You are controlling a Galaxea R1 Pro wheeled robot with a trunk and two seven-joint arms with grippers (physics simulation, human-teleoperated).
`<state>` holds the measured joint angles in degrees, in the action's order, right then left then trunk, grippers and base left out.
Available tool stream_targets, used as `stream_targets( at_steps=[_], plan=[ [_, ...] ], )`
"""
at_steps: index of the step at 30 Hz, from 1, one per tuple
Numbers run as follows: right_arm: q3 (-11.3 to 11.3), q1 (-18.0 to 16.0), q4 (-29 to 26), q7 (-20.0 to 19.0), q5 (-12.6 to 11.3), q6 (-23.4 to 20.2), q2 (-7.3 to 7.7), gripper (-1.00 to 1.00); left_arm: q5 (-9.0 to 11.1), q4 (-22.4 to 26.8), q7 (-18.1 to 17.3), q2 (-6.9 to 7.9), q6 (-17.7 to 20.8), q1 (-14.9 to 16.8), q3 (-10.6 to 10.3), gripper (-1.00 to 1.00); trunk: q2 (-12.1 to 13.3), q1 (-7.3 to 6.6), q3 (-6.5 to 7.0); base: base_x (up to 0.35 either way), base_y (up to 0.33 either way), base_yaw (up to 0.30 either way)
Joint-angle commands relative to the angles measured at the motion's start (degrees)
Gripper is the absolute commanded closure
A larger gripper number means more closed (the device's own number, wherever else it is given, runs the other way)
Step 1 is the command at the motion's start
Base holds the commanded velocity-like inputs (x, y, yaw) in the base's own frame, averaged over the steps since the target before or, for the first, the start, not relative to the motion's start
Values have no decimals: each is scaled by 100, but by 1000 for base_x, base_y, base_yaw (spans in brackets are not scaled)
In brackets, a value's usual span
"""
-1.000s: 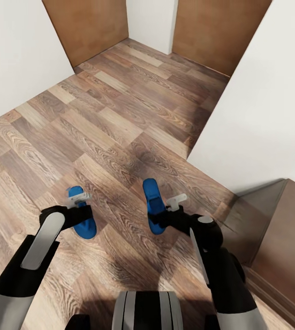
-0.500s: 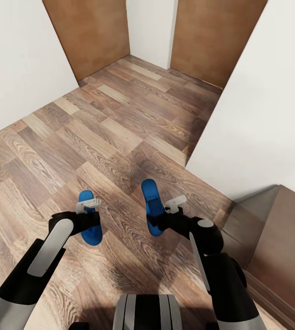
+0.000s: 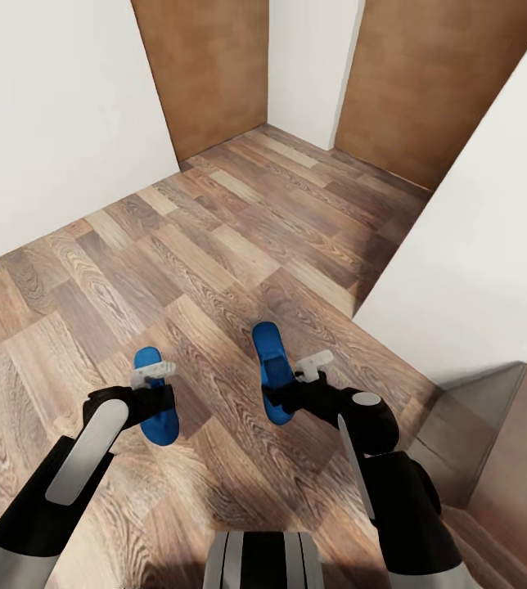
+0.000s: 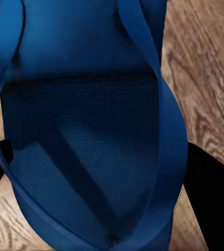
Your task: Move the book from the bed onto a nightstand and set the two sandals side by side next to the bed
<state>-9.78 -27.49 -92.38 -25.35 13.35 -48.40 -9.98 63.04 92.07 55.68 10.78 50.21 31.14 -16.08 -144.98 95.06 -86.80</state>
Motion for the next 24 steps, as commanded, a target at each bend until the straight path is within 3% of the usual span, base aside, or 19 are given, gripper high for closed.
stream_targets(
  at_steps=[1, 4, 5, 11, 18, 24],
  plan=[
    [2, -2, -8, -49, 62, -17, -2, 100, 39, 4, 72, 100, -217, -61, 103, 100, 0, -3, 19, 0, 0, 283],
    [0, -2, -8, -49, 62, -16, -2, 100, 33, 4, 72, 152, -228, -164, 289, 100, 4, -11, 85, 0, 0, 283],
    [-6, -2, -8, -46, 76, -18, -2, 100, 29, 4, 64, 176, -234, -264, 458, 100, 5, -13, 108, 0, 0, 283],
    [-176, -2, -8, -38, 118, -16, -2, 100, 16, -2, 29, 134, -238, -342, 558, 100, 13, -29, 241, 0, 0, 283],
    [-327, 5, -8, -24, 122, -20, -2, 100, -22, -10, 20, 96, -239, -305, 136, 100, 23, -47, 396, 0, 0, 284],
    [-338, 6, -8, -19, 112, -28, -2, 100, -27, 0, 56, 112, -236, -313, 50, 100, 31, -62, 529, 0, 0, 284]
  ],
)
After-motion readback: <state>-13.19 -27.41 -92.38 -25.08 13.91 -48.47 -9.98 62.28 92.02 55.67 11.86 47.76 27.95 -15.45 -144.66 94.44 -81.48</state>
